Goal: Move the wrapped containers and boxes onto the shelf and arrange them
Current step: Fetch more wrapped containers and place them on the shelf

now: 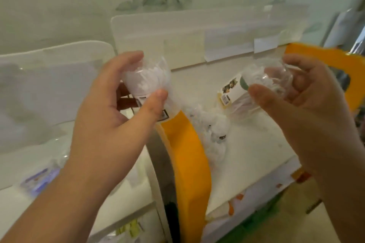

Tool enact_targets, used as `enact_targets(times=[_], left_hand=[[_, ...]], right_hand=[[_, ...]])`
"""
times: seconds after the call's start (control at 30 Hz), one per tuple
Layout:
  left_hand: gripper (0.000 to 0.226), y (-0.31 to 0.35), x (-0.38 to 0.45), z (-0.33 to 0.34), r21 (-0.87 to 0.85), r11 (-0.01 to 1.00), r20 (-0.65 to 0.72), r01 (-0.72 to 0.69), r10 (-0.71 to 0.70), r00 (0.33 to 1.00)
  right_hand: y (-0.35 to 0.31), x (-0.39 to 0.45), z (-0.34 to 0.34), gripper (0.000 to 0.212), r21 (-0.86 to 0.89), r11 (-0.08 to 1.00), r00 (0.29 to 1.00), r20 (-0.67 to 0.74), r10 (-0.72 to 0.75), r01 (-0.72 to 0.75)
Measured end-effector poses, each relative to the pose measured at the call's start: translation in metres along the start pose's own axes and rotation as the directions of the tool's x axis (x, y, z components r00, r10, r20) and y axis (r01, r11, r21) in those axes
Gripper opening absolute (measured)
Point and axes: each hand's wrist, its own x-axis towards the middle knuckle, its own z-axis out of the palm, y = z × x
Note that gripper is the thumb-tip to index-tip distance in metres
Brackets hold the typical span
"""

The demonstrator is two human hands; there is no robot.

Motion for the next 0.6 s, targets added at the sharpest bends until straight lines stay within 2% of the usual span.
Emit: enact_targets(times=[0.2,0.33,0.4,0.47,0.6], left_hand=[[0.047,0.037,0.005,0.085,0.033,0.999,0.056,0.039,-0.041,0.998],[0.049,0.047,0.005,0.15,0.103,0.989,0.008,0.103,-0.105,0.994],[0.051,0.044,-0.001,0.182,0.173,0.969,-0.026,0.174,-0.172,0.985],[0.062,0.035,-0.007,0.214,0.285,0.927,-0.025,0.243,-0.247,0.969],[0.073,0.001,-0.023,0.264,0.551,0.776,0.07,0.305,-0.408,0.91]], right_hand=[[0.07,0.047,-0.07,0.077,-0.072,0.995,0.997,0.004,0.076,-0.075],[0.125,0.083,-0.11,0.078,-0.094,0.989,0.985,0.112,0.127,-0.117],[0.152,0.101,-0.125,0.069,-0.1,0.989,0.974,0.19,0.128,-0.11],[0.177,0.116,-0.136,0.06,-0.095,0.99,0.963,0.241,0.12,-0.1],[0.223,0.13,-0.142,0.059,-0.097,0.986,0.916,0.366,0.161,-0.135]])
